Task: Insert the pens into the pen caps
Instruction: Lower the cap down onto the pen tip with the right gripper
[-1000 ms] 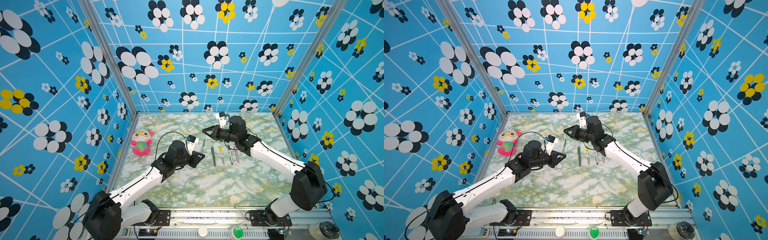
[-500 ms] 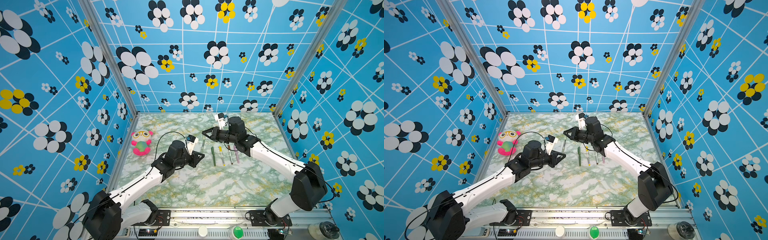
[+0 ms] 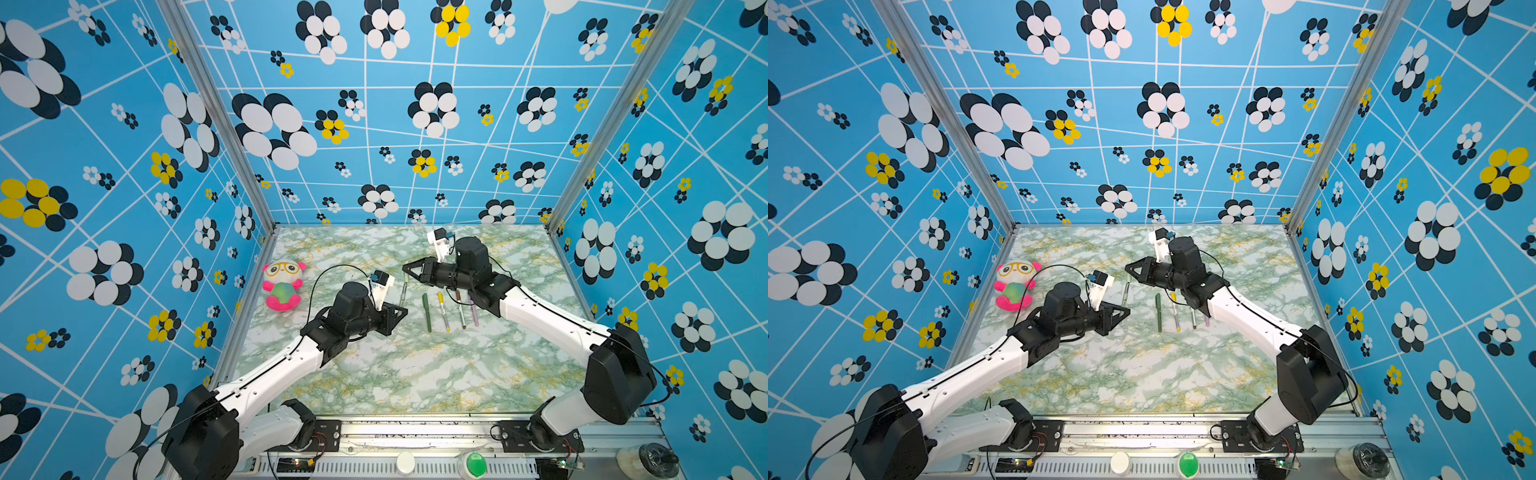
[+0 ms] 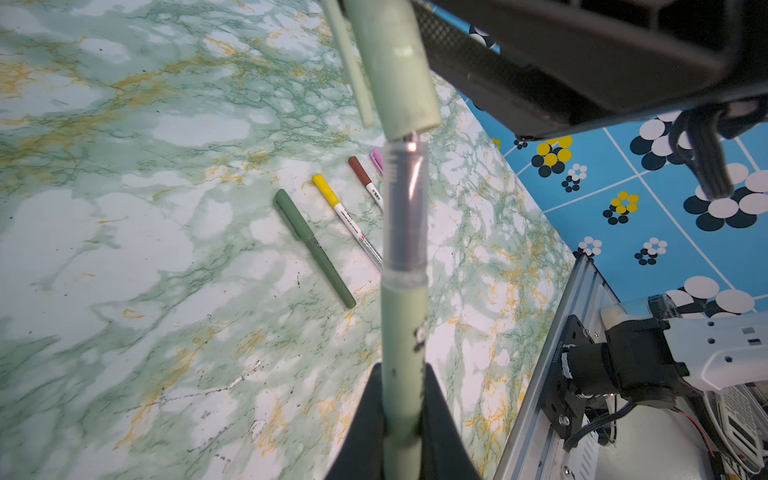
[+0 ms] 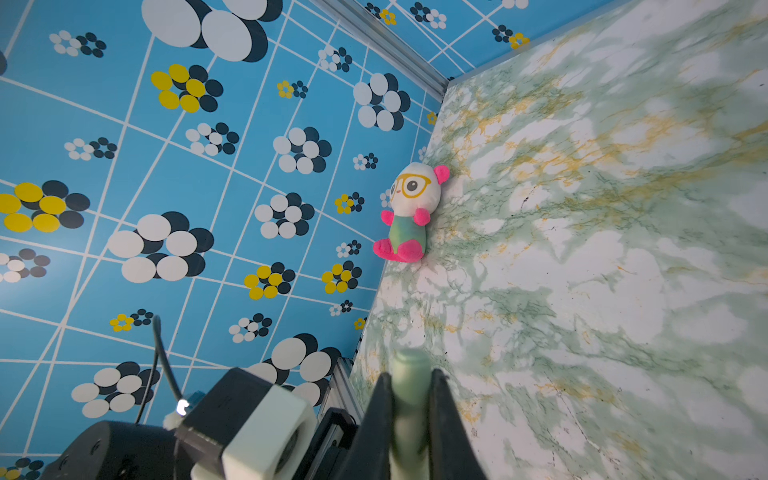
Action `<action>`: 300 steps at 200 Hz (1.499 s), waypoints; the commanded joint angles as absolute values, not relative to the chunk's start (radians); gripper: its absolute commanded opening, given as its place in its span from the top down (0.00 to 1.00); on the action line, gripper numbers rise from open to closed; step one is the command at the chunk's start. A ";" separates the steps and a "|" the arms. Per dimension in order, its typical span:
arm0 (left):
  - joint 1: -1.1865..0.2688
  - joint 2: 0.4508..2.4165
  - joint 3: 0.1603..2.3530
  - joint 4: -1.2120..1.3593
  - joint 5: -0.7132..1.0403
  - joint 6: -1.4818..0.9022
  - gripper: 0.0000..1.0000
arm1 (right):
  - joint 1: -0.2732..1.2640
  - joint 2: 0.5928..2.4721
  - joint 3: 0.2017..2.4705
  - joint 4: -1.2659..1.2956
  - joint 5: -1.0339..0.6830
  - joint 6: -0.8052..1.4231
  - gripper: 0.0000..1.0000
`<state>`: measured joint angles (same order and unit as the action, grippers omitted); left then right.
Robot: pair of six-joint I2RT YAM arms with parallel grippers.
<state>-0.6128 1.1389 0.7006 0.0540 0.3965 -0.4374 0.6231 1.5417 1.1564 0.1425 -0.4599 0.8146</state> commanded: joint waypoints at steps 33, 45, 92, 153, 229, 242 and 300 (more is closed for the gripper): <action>-0.597 1.108 0.703 0.154 0.359 -0.473 1.00 | 0.665 1.513 1.099 0.185 -0.475 0.819 0.97; -0.597 1.106 0.700 0.160 0.355 -0.476 1.00 | 0.669 1.513 1.097 0.191 -0.471 0.821 0.97; -0.589 1.097 0.691 0.173 0.333 -0.487 1.00 | 0.686 1.521 1.090 0.190 -0.477 0.799 0.97; -0.580 1.087 0.684 0.182 0.331 -0.495 1.00 | 0.707 1.514 1.068 0.205 -0.445 0.778 0.97; -0.575 1.086 0.681 0.190 0.331 -0.494 1.00 | 0.727 1.516 1.049 0.241 -0.404 0.793 0.97; -0.575 1.090 0.681 0.194 0.334 -0.496 1.00 | 0.731 1.517 1.048 0.241 -0.398 0.790 0.97; -0.573 1.094 0.686 0.196 0.339 -0.495 1.00 | 0.740 1.506 1.028 0.244 -0.369 0.787 0.98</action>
<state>-0.5964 1.1069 0.6743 0.0589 0.3843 -0.4873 0.6960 1.5261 1.0702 0.3195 -0.3099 0.7929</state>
